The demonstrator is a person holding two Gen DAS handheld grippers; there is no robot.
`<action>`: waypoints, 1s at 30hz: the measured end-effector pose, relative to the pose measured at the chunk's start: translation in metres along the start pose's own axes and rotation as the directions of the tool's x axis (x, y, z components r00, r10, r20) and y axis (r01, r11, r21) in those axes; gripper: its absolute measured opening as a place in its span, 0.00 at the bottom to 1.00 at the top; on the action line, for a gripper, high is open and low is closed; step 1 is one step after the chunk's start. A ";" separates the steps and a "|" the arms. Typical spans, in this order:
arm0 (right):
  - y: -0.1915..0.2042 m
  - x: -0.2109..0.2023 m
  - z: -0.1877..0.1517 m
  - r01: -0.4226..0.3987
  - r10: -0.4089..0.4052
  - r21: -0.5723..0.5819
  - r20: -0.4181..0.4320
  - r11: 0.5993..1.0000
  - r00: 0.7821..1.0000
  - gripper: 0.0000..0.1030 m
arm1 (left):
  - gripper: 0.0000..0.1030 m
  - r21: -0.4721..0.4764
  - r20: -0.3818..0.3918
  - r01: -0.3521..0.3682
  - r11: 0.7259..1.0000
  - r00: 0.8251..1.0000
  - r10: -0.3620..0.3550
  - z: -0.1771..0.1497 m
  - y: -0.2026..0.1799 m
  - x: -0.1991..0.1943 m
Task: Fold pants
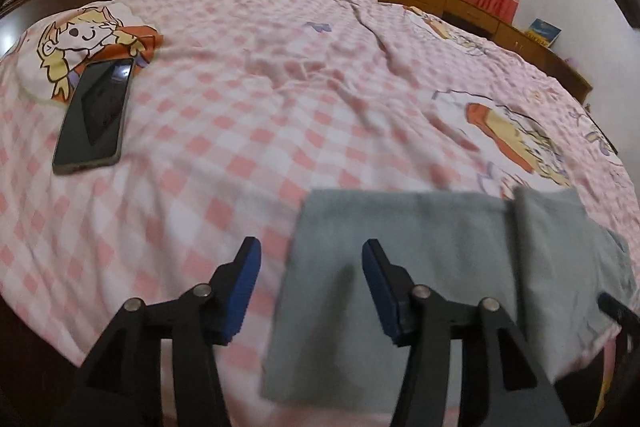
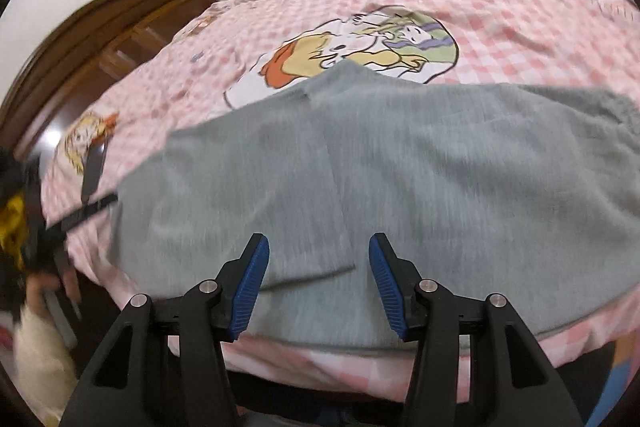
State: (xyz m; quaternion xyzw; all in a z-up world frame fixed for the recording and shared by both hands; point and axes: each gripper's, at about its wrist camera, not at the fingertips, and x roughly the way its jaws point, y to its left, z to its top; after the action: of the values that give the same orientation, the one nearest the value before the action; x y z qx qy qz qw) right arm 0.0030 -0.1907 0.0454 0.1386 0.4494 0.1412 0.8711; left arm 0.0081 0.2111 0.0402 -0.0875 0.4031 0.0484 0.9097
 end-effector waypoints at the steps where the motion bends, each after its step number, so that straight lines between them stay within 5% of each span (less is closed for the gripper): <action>1: -0.001 0.002 0.002 -0.004 0.004 0.012 -0.004 1.000 1.000 0.52 | 0.58 0.001 -0.003 0.008 1.000 1.000 -0.008 -0.003 -0.003 -0.004; 8: 0.002 0.032 0.014 -0.020 0.023 0.036 -0.078 0.999 0.997 0.50 | 0.65 -0.022 -0.033 0.074 0.997 0.997 -0.075 -0.031 -0.021 -0.026; 10: 0.005 0.033 0.015 -0.039 0.041 0.036 -0.075 0.999 0.996 0.38 | 0.65 -0.021 -0.048 0.098 0.995 0.994 -0.099 -0.034 -0.024 -0.024; 12: 0.013 0.036 0.020 -0.053 0.055 0.019 -0.087 0.998 0.995 0.15 | 0.65 -0.012 -0.059 0.083 0.997 0.995 -0.083 -0.034 -0.025 -0.021; 14: 0.023 0.034 0.024 -0.073 0.072 -0.005 -0.091 0.997 0.993 0.07 | 0.65 -0.017 -0.053 0.080 0.997 0.995 -0.080 -0.035 -0.024 -0.022; 21: 0.101 0.015 0.038 -0.235 0.221 -0.166 -0.099 0.958 0.970 0.06 | 0.65 -0.060 -0.034 0.084 0.995 0.996 -0.086 -0.043 -0.002 -0.029; 30: 0.207 0.064 0.036 -0.428 0.371 -0.242 -0.245 0.871 0.895 0.06 | 0.65 -0.163 0.030 0.117 0.980 0.993 -0.114 -0.059 0.035 -0.041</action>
State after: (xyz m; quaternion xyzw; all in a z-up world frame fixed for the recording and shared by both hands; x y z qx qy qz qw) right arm 0.0433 0.0199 0.0942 0.0857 0.4667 0.3958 0.7863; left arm -0.0677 0.2328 0.0275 -0.1850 0.3828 0.0295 0.9046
